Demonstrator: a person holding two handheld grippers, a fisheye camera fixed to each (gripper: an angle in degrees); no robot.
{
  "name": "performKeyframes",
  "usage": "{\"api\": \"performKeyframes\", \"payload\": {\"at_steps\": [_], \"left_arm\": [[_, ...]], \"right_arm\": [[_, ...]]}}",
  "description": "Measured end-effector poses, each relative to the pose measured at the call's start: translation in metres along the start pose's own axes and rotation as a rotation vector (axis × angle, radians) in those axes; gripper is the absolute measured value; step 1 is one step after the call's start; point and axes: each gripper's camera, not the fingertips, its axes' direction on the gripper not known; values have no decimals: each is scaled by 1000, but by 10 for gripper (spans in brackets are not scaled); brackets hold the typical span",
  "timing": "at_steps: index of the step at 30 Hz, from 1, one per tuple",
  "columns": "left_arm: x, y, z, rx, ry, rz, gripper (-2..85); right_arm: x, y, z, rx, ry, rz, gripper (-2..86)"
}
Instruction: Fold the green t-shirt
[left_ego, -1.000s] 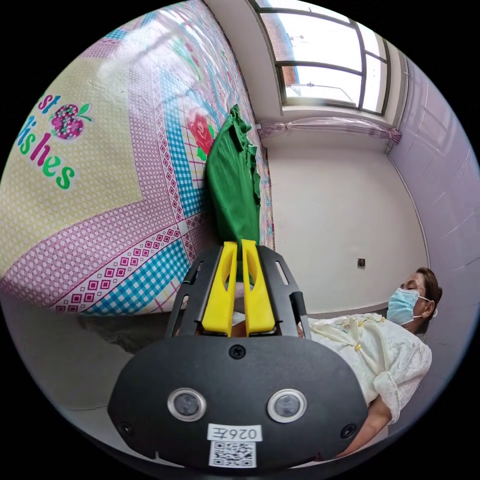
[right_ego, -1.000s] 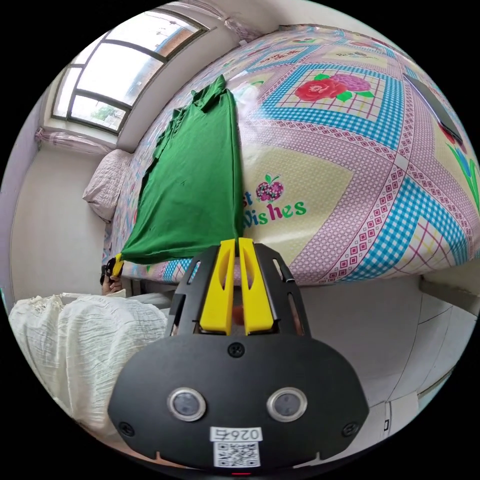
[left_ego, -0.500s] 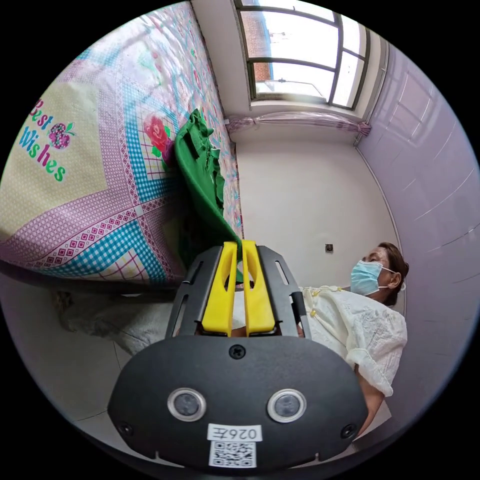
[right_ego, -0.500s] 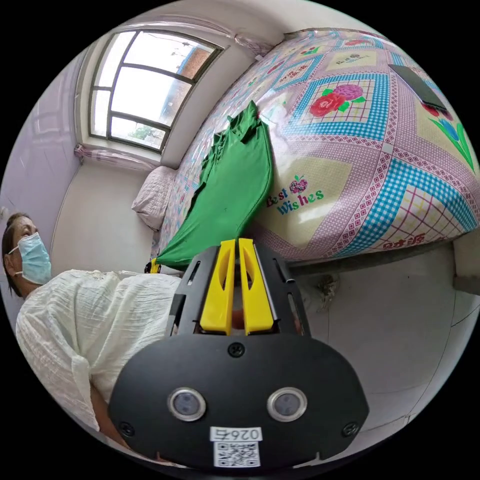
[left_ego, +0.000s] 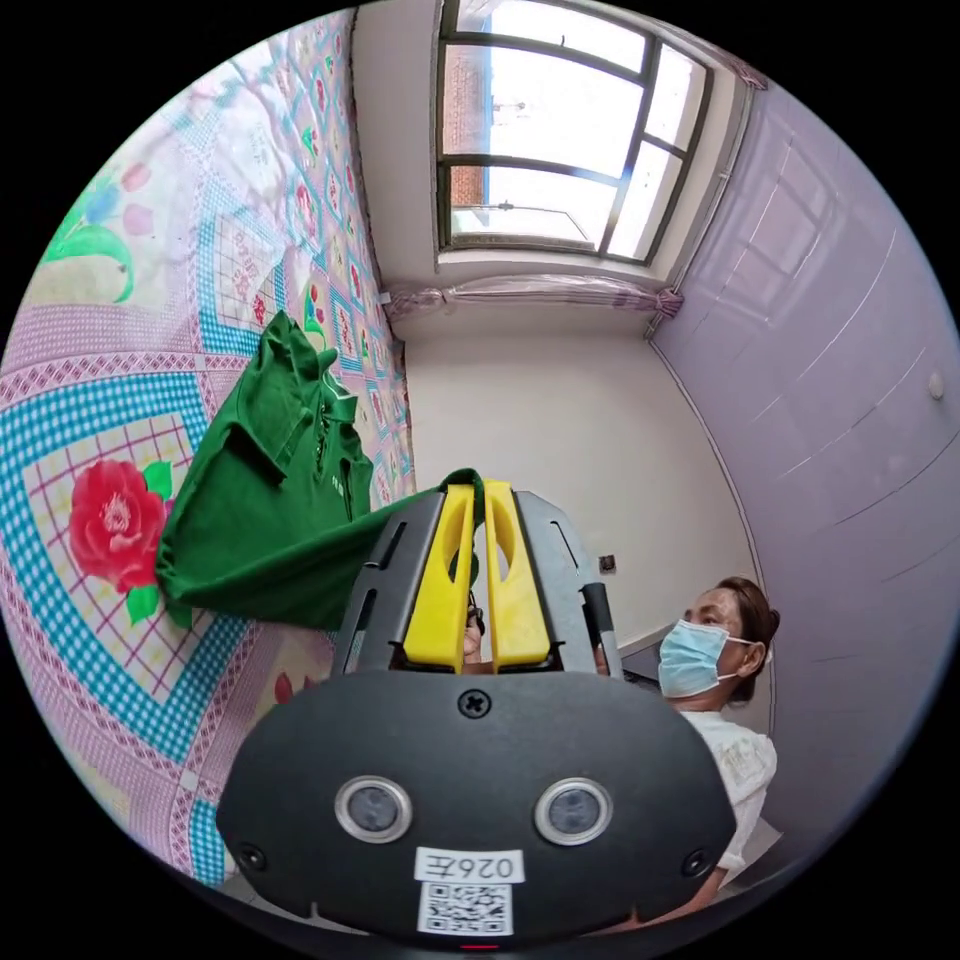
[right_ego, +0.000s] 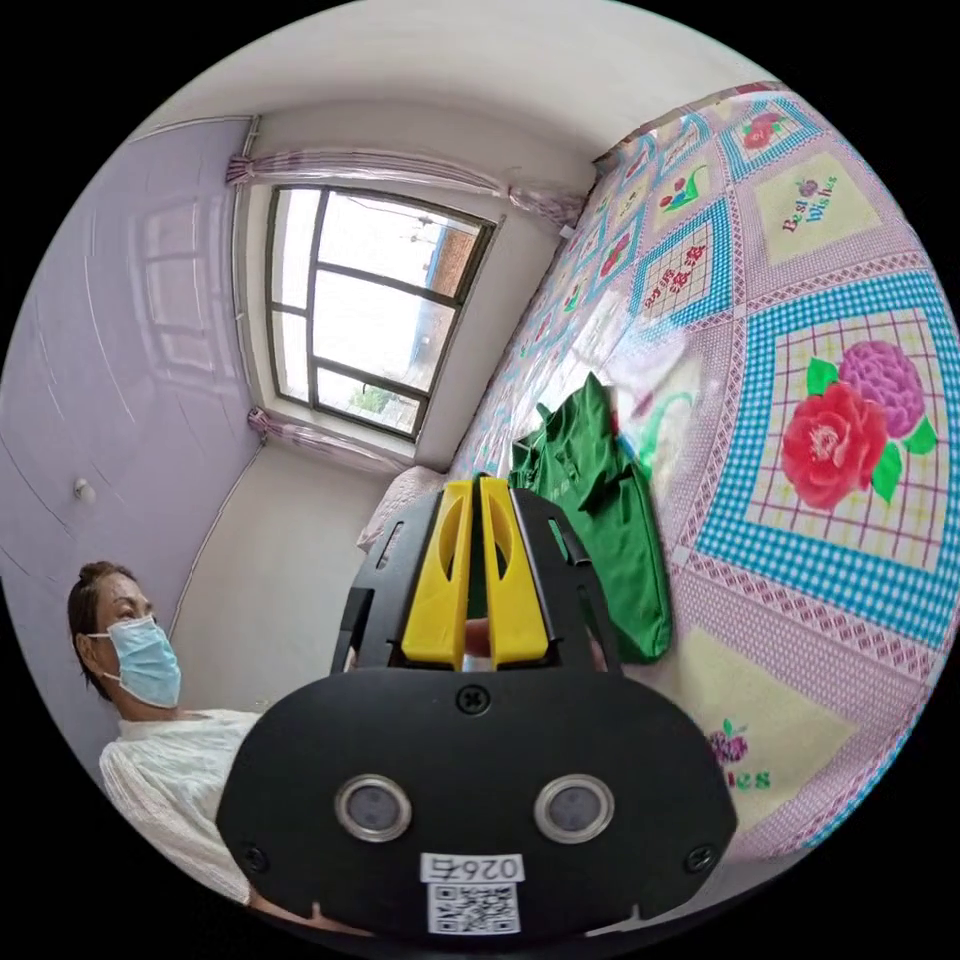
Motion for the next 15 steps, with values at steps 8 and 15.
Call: {"api": "performKeyframes", "payload": {"at_steps": [8,15], "left_arm": [[-88,-140,65,34,-46,-166,-5],[-163,-213,98,48,-126,-282,10]], "right_arm": [[72,-133,108,-22,20,193,-11],[113,-197,180,-90,133,267,-11]]}}
